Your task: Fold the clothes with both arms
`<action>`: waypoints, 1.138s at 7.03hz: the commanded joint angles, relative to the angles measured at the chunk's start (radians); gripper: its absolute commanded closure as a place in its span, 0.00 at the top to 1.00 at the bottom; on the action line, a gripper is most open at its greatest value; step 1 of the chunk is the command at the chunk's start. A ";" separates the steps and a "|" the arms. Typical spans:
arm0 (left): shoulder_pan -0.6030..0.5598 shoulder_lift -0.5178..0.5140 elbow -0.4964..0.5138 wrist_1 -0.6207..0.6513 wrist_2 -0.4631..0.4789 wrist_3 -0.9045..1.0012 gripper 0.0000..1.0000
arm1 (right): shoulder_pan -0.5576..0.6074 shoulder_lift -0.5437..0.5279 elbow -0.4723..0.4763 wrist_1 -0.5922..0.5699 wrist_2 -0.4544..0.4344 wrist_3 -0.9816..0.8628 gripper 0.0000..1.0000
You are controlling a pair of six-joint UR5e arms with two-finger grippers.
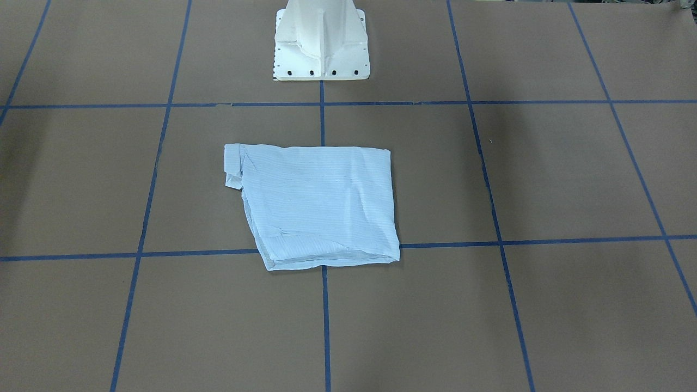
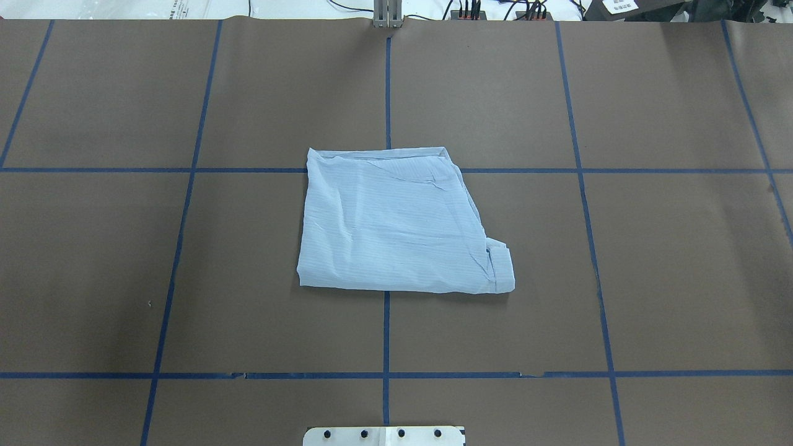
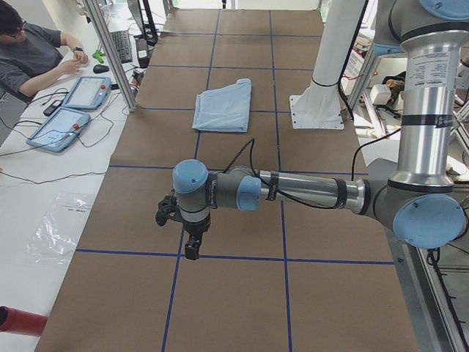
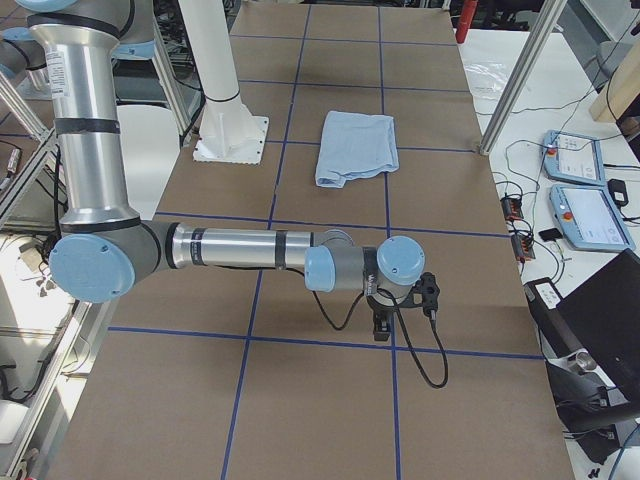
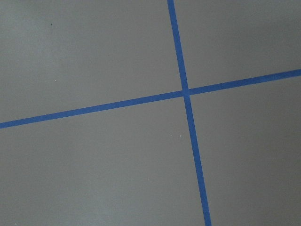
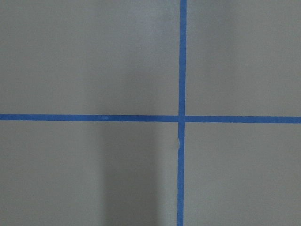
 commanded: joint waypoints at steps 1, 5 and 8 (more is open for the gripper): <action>0.000 -0.002 -0.002 -0.001 -0.001 -0.001 1.00 | 0.016 -0.035 0.045 -0.002 -0.003 0.014 1.00; -0.002 -0.001 -0.002 -0.001 -0.001 -0.001 1.00 | 0.015 -0.038 0.045 -0.002 -0.003 0.017 1.00; -0.002 0.002 -0.002 -0.004 -0.084 -0.173 1.00 | 0.016 -0.038 0.045 -0.002 -0.003 0.017 1.00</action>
